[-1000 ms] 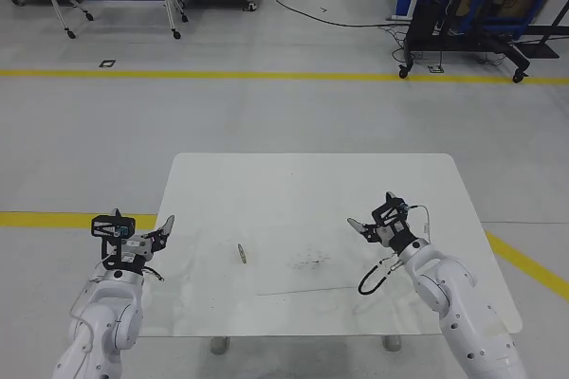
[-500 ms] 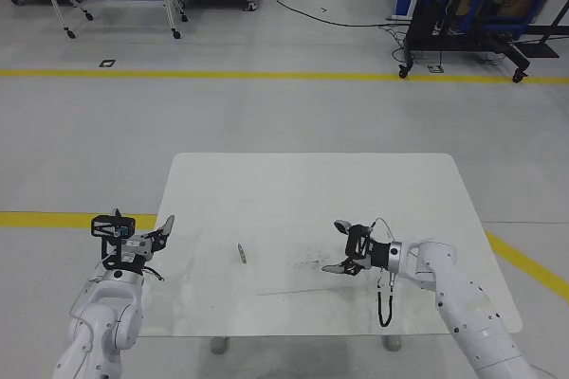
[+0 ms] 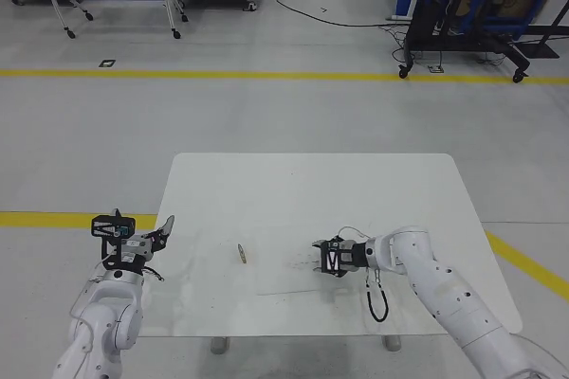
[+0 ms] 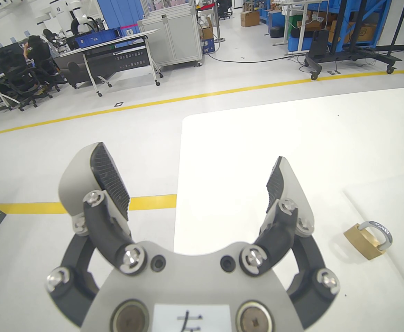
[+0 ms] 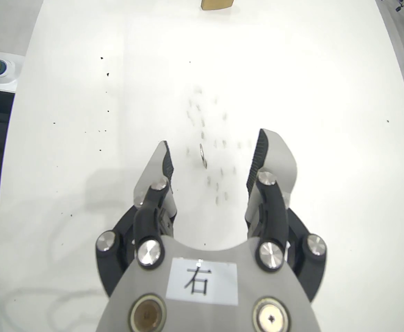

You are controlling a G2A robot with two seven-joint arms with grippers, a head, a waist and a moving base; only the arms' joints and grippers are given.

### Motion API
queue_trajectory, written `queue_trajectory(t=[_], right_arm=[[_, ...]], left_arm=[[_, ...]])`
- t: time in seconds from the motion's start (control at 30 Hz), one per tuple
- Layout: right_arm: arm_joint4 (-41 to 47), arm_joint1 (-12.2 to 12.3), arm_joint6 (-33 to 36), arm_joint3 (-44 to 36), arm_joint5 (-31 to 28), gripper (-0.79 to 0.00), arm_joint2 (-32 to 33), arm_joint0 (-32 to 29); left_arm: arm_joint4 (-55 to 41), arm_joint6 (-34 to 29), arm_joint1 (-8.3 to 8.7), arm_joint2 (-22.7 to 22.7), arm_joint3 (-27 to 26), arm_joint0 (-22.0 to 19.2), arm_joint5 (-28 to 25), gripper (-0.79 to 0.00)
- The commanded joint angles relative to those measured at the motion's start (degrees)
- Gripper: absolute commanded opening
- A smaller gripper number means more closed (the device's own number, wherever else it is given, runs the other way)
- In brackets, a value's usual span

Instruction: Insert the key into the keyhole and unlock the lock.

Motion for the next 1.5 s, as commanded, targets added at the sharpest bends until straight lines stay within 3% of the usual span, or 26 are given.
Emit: queue_trajectory(t=[0.0,0.03,0.37,0.83,1.13,1.2,1.3,1.47], right_arm=[[-0.2,-0.1,0.3,0.6,0.0,-0.702,-0.8,0.7],[-0.1,-0.2,0.5,0.9,0.1,-0.785,-1.2,1.0],[-0.3,-0.2,0.7,2.0,0.1,-0.785,-3.2,2.6],[0.0,2.6,-10.3,-1.9,2.3,-0.785,2.4,-2.2],[0.8,2.5,-11.1,-2.4,2.5,-0.785,2.3,-2.4],[3.8,2.5,-14.3,-1.6,2.7,-0.785,2.9,-2.7],[11.0,2.5,-26.2,1.4,-0.1,-0.785,3.6,-2.3],[18.0,2.8,-40.0,10.2,-0.1,-0.785,-1.6,1.3]], left_arm=[[0.0,0.0,0.0,0.0,0.0,0.0,0.0,0.0],[0.0,0.0,0.0,0.0,0.0,0.0,0.0,0.0],[0.0,0.0,0.0,0.0,0.0,0.0,0.0,0.0],[0.0,0.0,0.0,0.0,0.0,0.0,0.0,0.0],[0.0,0.0,0.0,0.0,0.0,0.0,0.0,0.0],[0.0,0.0,0.0,0.0,0.0,0.0,0.0,0.0],[0.0,0.0,0.0,0.0,0.0,0.0,0.0,0.0],[0.0,0.0,0.0,0.0,0.0,0.0,0.0,0.0]])
